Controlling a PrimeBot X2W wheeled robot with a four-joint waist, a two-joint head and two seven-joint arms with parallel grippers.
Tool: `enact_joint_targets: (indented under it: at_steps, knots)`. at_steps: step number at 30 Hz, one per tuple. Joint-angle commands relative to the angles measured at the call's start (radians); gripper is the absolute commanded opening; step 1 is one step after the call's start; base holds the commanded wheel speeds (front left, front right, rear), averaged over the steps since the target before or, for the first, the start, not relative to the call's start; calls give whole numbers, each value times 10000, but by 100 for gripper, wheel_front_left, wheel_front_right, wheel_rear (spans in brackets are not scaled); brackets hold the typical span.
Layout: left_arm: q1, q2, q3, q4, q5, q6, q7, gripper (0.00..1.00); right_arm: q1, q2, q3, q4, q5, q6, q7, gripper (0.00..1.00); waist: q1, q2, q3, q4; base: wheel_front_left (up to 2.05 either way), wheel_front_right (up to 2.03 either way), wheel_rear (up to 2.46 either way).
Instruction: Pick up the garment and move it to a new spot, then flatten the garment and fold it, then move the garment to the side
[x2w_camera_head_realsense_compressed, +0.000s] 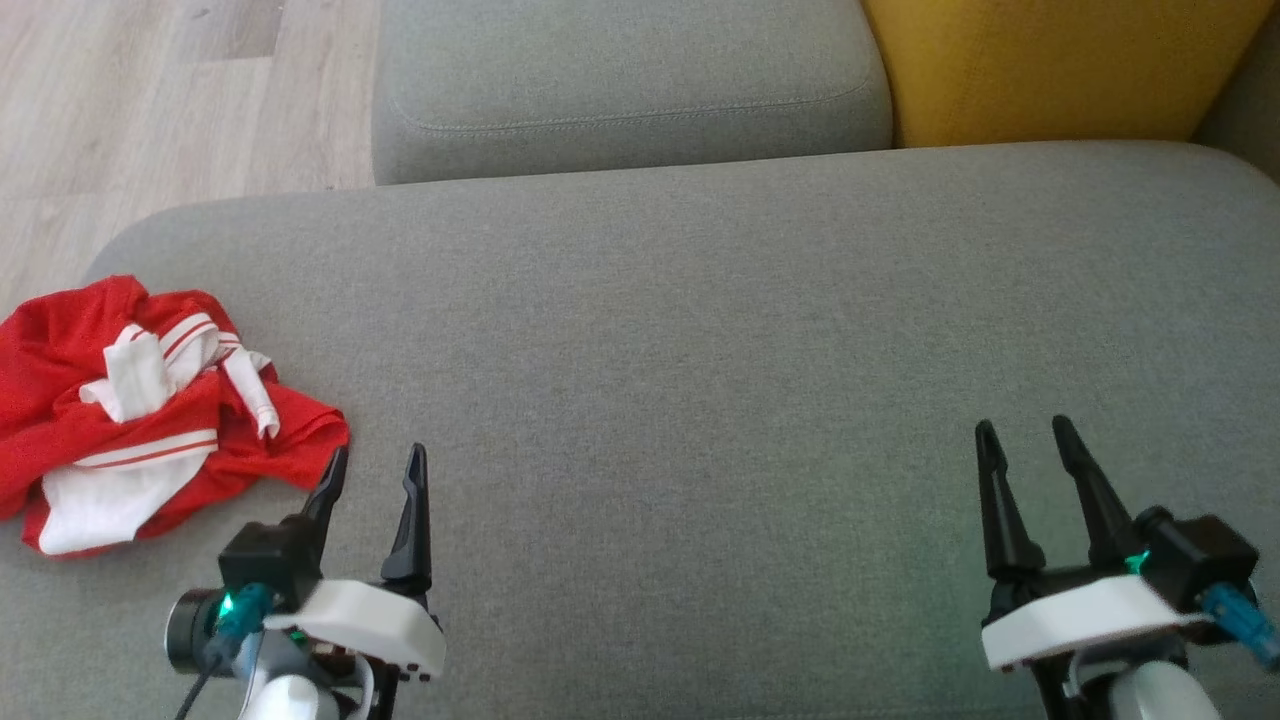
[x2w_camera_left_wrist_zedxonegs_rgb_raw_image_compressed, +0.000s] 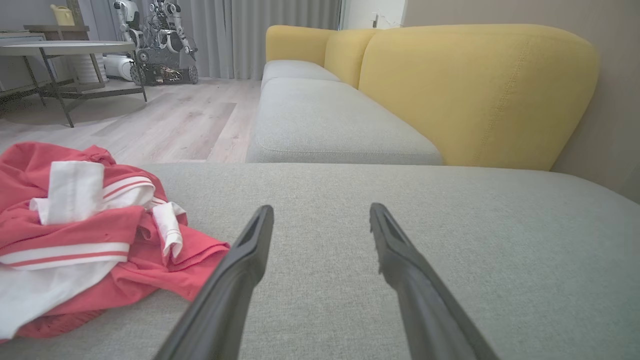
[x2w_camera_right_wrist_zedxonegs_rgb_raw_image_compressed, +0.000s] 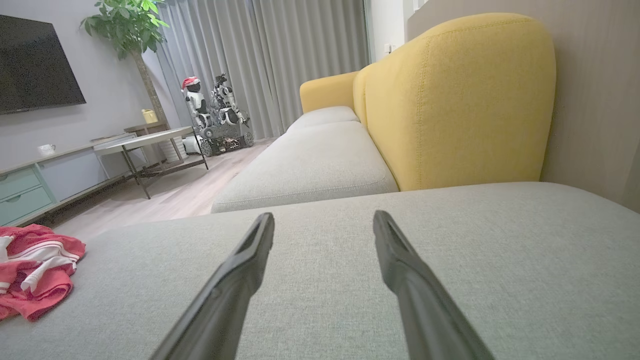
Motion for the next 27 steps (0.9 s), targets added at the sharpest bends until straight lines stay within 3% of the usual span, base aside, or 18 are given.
enact_joint_targets:
  at_steps: [1,14,27]
  knots:
    - [-344,111,307,-308,415,94,-195,100,-116,-36,187,-386,-408,-7,-144,100,0,0,-6,10,0,0,0]
    - [-143,-48,410,-419,1460,161,-551,100,1,64,137,-425,-1389,-7,-213,100,0,0,-40,11,0,0,0]
    - [-2,-396,858,-208,1016,-158,-561,100,22,231,-123,-283,-711,-7,-76,100,0,0,7,-5,0,0,0]
